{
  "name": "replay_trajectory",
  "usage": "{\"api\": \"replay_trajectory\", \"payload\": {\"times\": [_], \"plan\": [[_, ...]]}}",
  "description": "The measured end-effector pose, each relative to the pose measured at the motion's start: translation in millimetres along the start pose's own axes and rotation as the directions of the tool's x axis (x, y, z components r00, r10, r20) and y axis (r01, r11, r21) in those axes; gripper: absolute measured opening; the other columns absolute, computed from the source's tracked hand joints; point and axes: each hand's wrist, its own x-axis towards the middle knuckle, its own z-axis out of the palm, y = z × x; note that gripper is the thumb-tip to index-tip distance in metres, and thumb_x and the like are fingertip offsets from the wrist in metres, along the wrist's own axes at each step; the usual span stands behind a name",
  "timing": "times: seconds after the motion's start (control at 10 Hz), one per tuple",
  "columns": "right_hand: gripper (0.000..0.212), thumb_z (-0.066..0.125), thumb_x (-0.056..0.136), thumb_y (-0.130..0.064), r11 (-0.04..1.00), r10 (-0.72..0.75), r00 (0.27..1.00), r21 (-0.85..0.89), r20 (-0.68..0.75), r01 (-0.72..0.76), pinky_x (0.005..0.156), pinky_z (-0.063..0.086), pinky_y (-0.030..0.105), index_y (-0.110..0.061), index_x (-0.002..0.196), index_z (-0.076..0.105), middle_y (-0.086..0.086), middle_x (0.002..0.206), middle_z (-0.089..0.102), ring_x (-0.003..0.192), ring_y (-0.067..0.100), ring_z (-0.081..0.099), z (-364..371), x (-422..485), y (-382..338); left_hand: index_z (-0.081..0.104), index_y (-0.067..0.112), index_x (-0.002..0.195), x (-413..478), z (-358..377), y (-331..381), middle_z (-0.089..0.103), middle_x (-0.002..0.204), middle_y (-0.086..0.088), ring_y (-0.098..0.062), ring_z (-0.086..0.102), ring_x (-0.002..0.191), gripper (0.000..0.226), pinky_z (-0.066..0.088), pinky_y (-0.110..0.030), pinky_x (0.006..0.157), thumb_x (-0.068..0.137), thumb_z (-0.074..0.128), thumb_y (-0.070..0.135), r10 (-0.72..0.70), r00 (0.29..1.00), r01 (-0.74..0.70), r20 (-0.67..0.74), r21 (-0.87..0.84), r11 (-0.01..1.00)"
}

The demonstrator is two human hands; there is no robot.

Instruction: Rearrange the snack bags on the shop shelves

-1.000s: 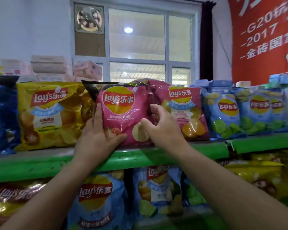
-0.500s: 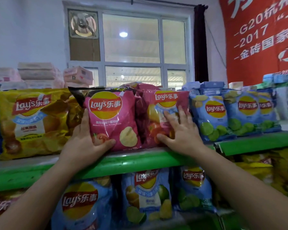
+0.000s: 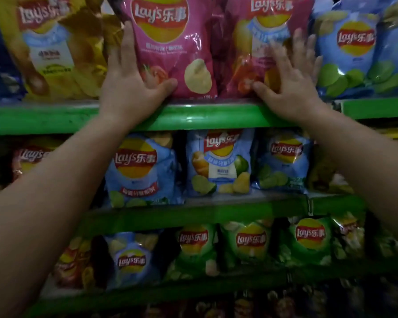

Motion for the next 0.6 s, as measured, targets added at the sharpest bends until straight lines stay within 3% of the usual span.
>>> {"api": "replay_trajectory", "payload": {"times": [0.1, 0.3, 0.4, 0.5, 0.6], "plan": [[0.074, 0.046, 0.092, -0.054, 0.999, -0.026, 1.000, -0.021, -0.017, 0.026, 0.115, -0.007, 0.061, -0.031, 0.155, 0.016, 0.017, 0.163, -0.007, 0.148, 0.041, -0.012, 4, -9, 3, 0.006, 0.019, 0.156, -4, 6, 0, 0.028, 0.155, -0.015, -0.029, 0.033, 0.140, 0.106, 0.030, -0.042, 0.111, 0.078, 0.056, 0.070, 0.044, 0.994, -0.039, -0.100, 0.060, 0.997], [0.067, 0.046, 0.095, -0.048, 0.998, -0.065, 0.997, -0.017, -0.032, 0.064, 0.116, -0.007, 0.060, -0.030, 0.154, 0.021, 0.017, 0.163, -0.004, 0.149, 0.039, -0.010, 6, -18, 7, 0.019, 0.015, 0.155, -14, 22, 9, 0.022, 0.157, -0.026, -0.038, 0.024, 0.145, 0.095, 0.023, -0.044, 0.117, 0.083, 0.055, 0.064, 0.075, 0.965, -0.046, -0.252, 0.119, 0.992], [0.063, 0.048, 0.095, -0.043, 0.996, -0.064, 0.998, 0.054, -0.028, 0.065, 0.117, -0.005, 0.058, -0.024, 0.151, 0.030, 0.017, 0.163, 0.002, 0.149, 0.039, -0.007, 1, -27, 9, 0.025, 0.013, 0.154, -23, 31, 25, 0.021, 0.155, -0.032, -0.045, 0.021, 0.144, 0.082, 0.018, -0.053, 0.117, 0.087, 0.057, 0.048, 0.177, 0.938, -0.117, -0.297, 0.210, 0.971], [0.054, 0.053, 0.093, -0.033, 0.979, -0.025, 0.995, 0.198, -0.094, 0.043, 0.120, 0.007, 0.053, -0.014, 0.143, 0.045, 0.017, 0.160, 0.018, 0.149, 0.037, 0.006, -8, -45, 7, 0.026, 0.016, 0.154, -26, 48, 36, 0.015, 0.152, -0.040, -0.054, 0.012, 0.143, 0.080, 0.005, -0.063, 0.113, 0.084, 0.058, 0.039, 0.228, 0.936, -0.150, -0.267, 0.284, 0.947], [0.039, 0.055, 0.092, -0.023, 0.914, -0.083, 0.982, 0.380, -0.172, 0.143, 0.119, 0.019, 0.045, -0.005, 0.126, 0.059, 0.018, 0.150, 0.039, 0.144, 0.035, 0.026, -9, -95, 2, 0.023, 0.018, 0.154, -30, 54, 41, 0.012, 0.147, -0.049, -0.063, 0.010, 0.138, 0.083, 0.003, -0.069, 0.109, 0.082, 0.055, 0.040, 0.205, 0.924, -0.078, -0.322, 0.367, 0.927]]}}
